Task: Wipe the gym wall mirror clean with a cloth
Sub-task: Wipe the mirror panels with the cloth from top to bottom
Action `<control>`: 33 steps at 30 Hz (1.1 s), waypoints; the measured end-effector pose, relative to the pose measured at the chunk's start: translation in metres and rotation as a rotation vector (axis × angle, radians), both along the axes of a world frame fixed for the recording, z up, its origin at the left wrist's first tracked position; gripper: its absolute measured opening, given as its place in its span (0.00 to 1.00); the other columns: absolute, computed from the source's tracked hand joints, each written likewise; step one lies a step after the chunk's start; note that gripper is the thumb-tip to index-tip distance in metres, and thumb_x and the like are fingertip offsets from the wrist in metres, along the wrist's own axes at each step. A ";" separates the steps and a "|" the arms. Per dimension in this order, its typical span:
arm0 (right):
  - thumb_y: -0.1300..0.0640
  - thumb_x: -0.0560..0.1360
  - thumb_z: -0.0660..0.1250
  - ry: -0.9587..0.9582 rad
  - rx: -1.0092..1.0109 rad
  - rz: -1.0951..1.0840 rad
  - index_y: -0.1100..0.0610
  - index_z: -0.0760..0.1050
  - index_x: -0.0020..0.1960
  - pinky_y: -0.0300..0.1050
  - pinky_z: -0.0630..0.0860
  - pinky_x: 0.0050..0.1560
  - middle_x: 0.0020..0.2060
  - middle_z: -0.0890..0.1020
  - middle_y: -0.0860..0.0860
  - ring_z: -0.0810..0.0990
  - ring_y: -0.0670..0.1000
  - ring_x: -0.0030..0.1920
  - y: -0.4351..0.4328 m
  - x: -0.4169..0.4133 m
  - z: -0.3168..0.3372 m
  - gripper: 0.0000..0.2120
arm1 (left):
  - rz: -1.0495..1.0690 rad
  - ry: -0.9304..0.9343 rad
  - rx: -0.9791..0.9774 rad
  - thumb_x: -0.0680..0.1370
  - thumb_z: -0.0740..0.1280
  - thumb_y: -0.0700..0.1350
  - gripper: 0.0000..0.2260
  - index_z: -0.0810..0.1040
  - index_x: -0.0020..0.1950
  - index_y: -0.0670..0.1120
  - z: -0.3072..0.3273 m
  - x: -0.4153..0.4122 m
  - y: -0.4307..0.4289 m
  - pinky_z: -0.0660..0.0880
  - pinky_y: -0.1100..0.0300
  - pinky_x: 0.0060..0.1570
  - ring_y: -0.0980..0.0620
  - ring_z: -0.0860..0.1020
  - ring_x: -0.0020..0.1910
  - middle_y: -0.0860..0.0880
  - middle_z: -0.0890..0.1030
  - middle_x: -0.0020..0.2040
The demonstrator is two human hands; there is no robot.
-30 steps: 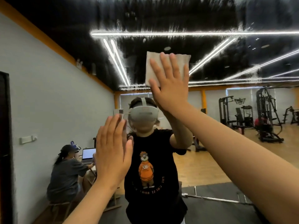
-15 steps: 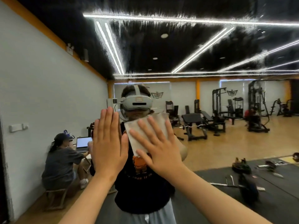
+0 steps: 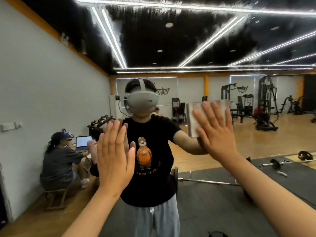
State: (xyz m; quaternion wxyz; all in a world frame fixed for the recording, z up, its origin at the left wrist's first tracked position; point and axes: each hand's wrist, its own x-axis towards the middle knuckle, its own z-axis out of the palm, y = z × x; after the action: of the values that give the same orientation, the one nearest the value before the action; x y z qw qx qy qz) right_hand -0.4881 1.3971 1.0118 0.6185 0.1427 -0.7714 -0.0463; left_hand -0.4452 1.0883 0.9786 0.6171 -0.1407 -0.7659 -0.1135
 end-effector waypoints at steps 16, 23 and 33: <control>0.47 0.85 0.46 -0.025 -0.112 0.137 0.48 0.52 0.81 0.66 0.44 0.76 0.80 0.51 0.53 0.47 0.58 0.80 0.033 -0.005 -0.089 0.25 | 0.224 0.034 0.011 0.80 0.53 0.46 0.28 0.54 0.79 0.37 -0.021 -0.021 0.035 0.44 0.47 0.78 0.47 0.46 0.80 0.37 0.55 0.80; 0.47 0.84 0.47 -0.110 0.085 0.102 0.46 0.50 0.81 0.64 0.43 0.77 0.81 0.48 0.50 0.47 0.55 0.80 0.034 0.005 -0.215 0.26 | 0.202 0.075 0.008 0.81 0.53 0.46 0.27 0.57 0.78 0.34 -0.020 -0.021 0.035 0.47 0.44 0.78 0.38 0.52 0.79 0.36 0.57 0.79; 0.46 0.84 0.50 -0.100 0.041 0.143 0.43 0.52 0.80 0.62 0.48 0.76 0.81 0.51 0.47 0.50 0.53 0.80 0.027 0.008 -0.167 0.25 | 0.217 0.039 -0.018 0.81 0.51 0.48 0.28 0.53 0.79 0.36 -0.022 -0.022 0.032 0.49 0.41 0.77 0.46 0.46 0.80 0.38 0.54 0.80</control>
State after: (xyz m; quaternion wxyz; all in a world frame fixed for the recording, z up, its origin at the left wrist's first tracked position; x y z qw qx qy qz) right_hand -0.4805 1.4243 0.8451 0.5777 0.2121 -0.7881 -0.0104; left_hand -0.4674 1.1200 0.9568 0.6393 -0.0647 -0.7653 -0.0365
